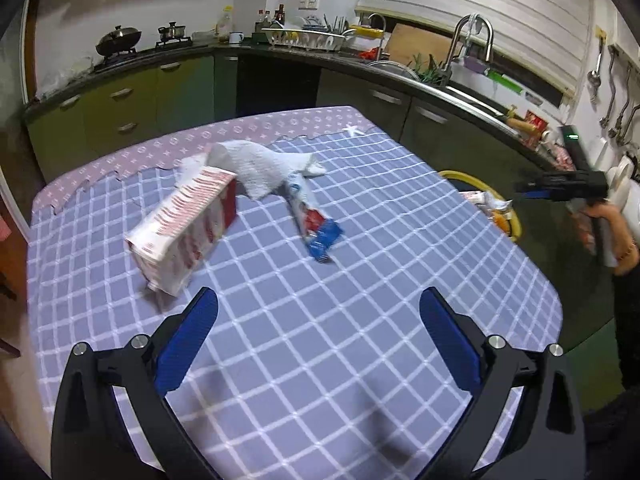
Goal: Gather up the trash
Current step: 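Carry the snack wrapper over the bin and open the right gripper, then grasp the white milk carton with the left gripper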
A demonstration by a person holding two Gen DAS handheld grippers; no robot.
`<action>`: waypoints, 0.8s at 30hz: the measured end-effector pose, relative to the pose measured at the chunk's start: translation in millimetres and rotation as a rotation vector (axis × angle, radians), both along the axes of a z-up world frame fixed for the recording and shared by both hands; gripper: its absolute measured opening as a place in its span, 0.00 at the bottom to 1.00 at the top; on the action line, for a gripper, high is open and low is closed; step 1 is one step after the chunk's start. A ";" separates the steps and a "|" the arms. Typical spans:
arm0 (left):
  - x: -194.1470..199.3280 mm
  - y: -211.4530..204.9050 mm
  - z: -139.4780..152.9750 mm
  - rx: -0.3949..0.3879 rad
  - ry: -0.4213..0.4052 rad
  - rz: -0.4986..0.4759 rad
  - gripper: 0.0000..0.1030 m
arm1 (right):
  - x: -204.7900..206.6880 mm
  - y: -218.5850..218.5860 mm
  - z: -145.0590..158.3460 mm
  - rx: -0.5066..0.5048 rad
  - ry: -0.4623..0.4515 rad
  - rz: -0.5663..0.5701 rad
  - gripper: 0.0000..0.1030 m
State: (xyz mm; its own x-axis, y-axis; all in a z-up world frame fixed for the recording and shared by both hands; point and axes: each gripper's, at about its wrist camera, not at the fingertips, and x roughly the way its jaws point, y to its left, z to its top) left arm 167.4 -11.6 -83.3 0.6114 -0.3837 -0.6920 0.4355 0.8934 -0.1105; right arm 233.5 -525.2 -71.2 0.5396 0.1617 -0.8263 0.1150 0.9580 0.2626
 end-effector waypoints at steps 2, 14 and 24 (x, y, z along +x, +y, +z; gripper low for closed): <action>9.3 6.7 5.6 0.064 -0.033 0.018 0.93 | -14.1 8.5 4.2 0.029 -0.025 0.023 0.60; 97.0 38.4 -0.6 0.183 -0.003 -0.022 0.93 | -52.9 70.3 -3.4 0.136 -0.061 0.151 0.63; 124.6 46.6 -30.1 0.153 0.071 -0.055 0.93 | -52.9 91.9 -8.8 0.163 -0.054 0.195 0.65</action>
State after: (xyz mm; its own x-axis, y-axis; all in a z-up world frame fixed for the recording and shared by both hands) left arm 292.0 35.0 -113.5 0.5398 -0.3021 -0.7857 0.4798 0.8773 -0.0077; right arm 180.6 -433.3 -80.0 0.5276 0.3959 -0.7516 -0.0862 0.9052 0.4162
